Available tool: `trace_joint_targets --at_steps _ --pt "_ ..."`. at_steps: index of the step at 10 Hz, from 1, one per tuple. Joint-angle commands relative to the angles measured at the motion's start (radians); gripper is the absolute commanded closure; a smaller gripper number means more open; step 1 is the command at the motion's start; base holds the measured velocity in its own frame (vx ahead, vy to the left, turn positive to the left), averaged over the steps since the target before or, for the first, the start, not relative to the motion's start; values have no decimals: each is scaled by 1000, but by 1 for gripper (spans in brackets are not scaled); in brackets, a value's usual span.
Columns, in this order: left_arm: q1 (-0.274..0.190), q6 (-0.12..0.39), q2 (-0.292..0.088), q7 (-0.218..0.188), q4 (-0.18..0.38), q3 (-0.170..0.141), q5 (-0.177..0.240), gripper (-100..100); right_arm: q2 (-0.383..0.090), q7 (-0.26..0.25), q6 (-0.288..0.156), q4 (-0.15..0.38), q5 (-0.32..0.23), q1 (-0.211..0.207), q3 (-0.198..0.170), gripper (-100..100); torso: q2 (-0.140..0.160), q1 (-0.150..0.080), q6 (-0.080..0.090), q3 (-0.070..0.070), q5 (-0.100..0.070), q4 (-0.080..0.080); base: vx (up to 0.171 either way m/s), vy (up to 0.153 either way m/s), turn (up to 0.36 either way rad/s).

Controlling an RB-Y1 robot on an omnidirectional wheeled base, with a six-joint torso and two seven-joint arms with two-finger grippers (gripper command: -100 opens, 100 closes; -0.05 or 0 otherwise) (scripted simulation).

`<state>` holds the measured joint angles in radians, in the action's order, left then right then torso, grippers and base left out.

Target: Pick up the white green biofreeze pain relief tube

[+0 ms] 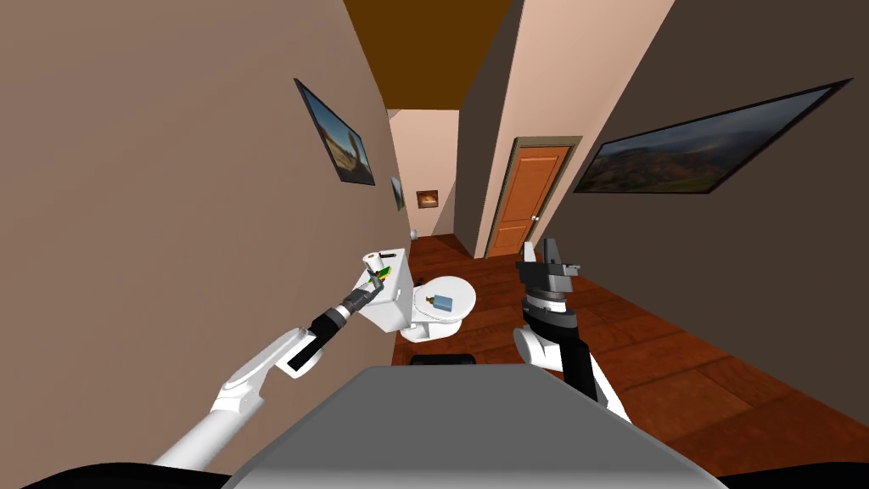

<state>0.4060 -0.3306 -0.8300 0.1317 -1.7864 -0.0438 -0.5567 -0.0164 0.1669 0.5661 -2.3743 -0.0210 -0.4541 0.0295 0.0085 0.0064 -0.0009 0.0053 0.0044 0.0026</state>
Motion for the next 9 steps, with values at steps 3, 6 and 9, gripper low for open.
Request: trace_joint_targets --at_steps 3,6,9 --pt "-110 6 18 6 108 57 6 -100 0 0 0 0 0 0 0 0 2 4 0 1 2 0 -108 24 -32" --pt "-195 17 29 7 187 104 12 -100 0 0 0 0 0 0 0 0 -3 10 -1 -1 5 0 -40 24 -16" --pt "-278 17 29 7 246 109 12 -100 0 0 0 0 0 0 0 0 1 14 -1 1 7 1 -68 16 -14"
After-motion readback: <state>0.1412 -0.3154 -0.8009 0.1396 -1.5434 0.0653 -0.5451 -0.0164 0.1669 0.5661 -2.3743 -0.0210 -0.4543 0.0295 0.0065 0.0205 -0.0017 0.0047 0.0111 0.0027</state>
